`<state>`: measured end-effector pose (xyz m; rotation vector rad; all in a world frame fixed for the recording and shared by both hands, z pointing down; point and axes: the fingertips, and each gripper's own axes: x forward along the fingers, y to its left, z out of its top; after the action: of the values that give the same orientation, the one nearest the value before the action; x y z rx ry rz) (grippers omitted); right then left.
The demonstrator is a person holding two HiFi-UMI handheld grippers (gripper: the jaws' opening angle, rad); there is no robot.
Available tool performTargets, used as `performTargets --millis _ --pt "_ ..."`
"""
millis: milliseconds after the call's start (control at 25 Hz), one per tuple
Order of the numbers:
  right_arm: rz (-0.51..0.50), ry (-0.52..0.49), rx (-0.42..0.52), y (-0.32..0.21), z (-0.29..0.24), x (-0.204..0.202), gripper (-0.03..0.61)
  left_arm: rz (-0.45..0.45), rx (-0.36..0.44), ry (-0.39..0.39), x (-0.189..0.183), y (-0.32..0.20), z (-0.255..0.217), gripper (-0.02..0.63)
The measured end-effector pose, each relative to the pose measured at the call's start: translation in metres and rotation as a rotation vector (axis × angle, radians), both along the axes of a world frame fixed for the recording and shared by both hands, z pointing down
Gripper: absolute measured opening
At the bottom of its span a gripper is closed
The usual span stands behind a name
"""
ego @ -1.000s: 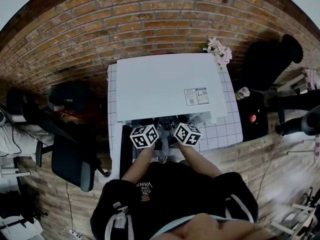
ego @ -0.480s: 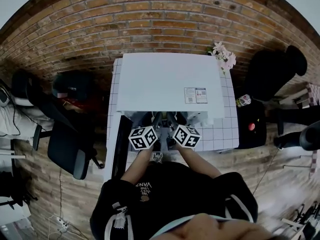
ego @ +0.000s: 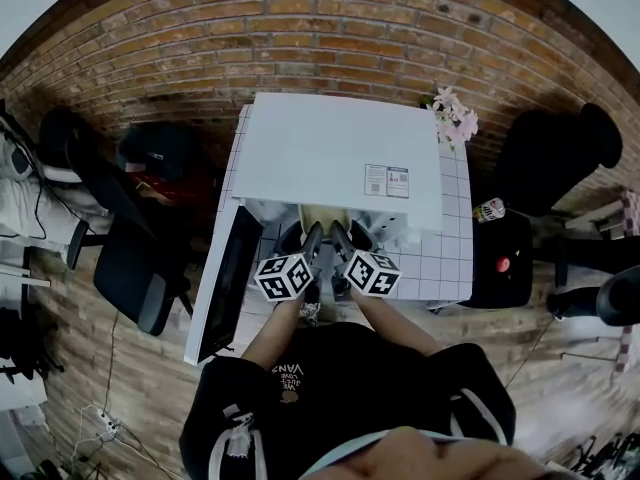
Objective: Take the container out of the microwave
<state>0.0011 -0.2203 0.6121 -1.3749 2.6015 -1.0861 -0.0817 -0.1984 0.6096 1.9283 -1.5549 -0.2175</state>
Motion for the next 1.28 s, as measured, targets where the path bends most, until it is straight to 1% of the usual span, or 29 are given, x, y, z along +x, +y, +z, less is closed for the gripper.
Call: performTargets --millis 680,1280 --pt "-0.131 0.009 0.008 0.058 -0.006 0.032 0.189 -0.124 0.011 0.006 0.036 0.068 -0.006 0.195" --pt "-0.193 0.001 0.010 0.106 -0.007 0.056 0.189 -0.175 0.014 -0.006 0.061 0.120 -0.007 0.193"
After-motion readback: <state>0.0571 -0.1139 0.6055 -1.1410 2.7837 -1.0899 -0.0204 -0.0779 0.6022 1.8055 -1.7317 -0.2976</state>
